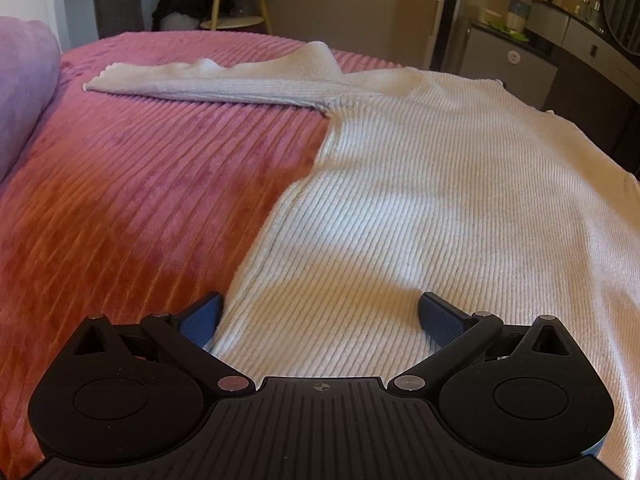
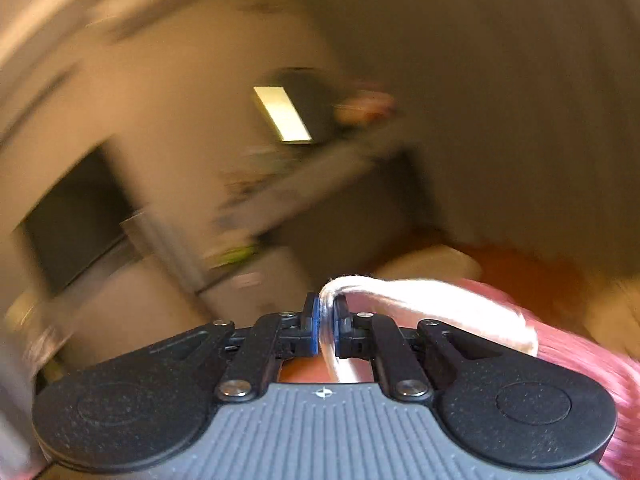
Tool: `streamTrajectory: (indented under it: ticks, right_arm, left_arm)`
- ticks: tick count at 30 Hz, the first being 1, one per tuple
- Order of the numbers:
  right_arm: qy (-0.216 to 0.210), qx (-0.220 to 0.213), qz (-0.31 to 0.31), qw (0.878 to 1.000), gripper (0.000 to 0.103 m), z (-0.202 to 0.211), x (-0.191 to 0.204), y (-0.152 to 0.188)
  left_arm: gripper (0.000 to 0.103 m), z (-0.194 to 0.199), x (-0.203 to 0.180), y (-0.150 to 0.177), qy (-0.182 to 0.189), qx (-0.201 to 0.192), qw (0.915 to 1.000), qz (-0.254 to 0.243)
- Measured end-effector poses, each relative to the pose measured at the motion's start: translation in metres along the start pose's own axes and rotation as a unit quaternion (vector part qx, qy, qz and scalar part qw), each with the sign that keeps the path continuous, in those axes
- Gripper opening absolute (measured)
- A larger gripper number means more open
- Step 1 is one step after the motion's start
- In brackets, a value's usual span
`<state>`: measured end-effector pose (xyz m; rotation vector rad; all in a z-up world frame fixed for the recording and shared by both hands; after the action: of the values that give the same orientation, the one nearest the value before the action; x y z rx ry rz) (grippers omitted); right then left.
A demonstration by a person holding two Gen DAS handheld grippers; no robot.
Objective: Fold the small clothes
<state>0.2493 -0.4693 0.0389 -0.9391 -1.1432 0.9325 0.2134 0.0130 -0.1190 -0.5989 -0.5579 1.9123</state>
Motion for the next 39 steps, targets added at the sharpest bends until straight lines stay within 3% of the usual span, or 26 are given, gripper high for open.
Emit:
streamTrajectory:
  ticks: [2, 5, 8, 10, 15, 19, 24, 26, 28, 30, 35, 38, 39]
  right_arm:
    - [-0.069, 0.004, 0.029, 0.997, 0.007, 0.004, 0.056, 0.008]
    - [-0.147, 0.038, 0.05, 0.987, 0.007, 0.003, 0.125, 0.046]
    - [-0.179, 0.125, 0.054, 0.974, 0.009, -0.009, 0.165, 0.103]
    - [-0.164, 0.168, 0.027, 0.972, 0.011, -0.005, 0.172, 0.133]
    - [-0.072, 0.191, -0.071, 0.976, 0.016, 0.016, 0.119, 0.161]
    - [-0.038, 0.199, -0.134, 0.97, 0.02, 0.019, 0.065, 0.183]
    - [-0.032, 0.18, -0.243, 0.952, 0.025, -0.001, 0.014, 0.21]
    - [-0.035, 0.17, -0.264, 0.949, 0.03, -0.013, 0.005, 0.218]
    - [-0.054, 0.157, -0.305, 0.938, 0.03, -0.025, -0.008, 0.227]
    - [-0.068, 0.146, -0.341, 0.926, 0.03, -0.031, -0.019, 0.235]
    - [-0.075, 0.141, -0.347, 0.924, 0.021, -0.036, -0.023, 0.232]
    - [-0.076, 0.142, -0.343, 0.926, 0.019, -0.039, -0.021, 0.232]
    - [-0.075, 0.142, -0.341, 0.926, 0.018, -0.039, -0.02, 0.232]
  left_arm:
    - [0.103, 0.001, 0.0, 0.0, 0.003, 0.0, 1.0, 0.0]
    - [0.103, 0.001, 0.002, 0.0, 0.009, -0.001, 1.0, -0.001]
    - [0.103, 0.001, 0.004, -0.001, 0.015, 0.0, 0.9999, -0.002]
    - [0.103, 0.001, 0.005, -0.001, 0.02, 0.0, 0.9998, -0.001]
    - [0.103, 0.002, 0.006, -0.002, 0.027, 0.002, 0.9996, -0.007]
    - [0.103, 0.012, 0.005, -0.008, 0.049, 0.009, 0.9985, -0.021]
    - [0.103, 0.032, -0.006, -0.036, 0.12, -0.023, 0.9922, -0.027]
    - [0.103, 0.021, -0.013, -0.047, 0.144, -0.003, 0.9892, -0.027]
    - [0.103, 0.002, -0.014, -0.058, 0.165, 0.024, 0.986, 0.001]
    - [0.098, -0.014, -0.016, -0.069, 0.175, 0.042, 0.9829, 0.039]
    - [0.096, -0.045, -0.03, -0.094, 0.168, 0.056, 0.9823, 0.061]
    - [0.066, -0.057, -0.032, -0.103, 0.191, 0.071, 0.9762, 0.074]
    - [0.066, -0.063, -0.033, -0.106, 0.194, 0.08, 0.9739, 0.085]
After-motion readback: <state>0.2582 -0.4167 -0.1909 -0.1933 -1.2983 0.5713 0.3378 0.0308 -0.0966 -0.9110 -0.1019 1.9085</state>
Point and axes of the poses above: each gripper's, at about its wrist camera, not at the fingertips, and z roughly against the way its jaws point, x to its left, y to its underside, the point moved 3 cm from there along -z, roughly the way its jaws point, and after that the axes turned 8 degrees about z, right-handed, at the moved point
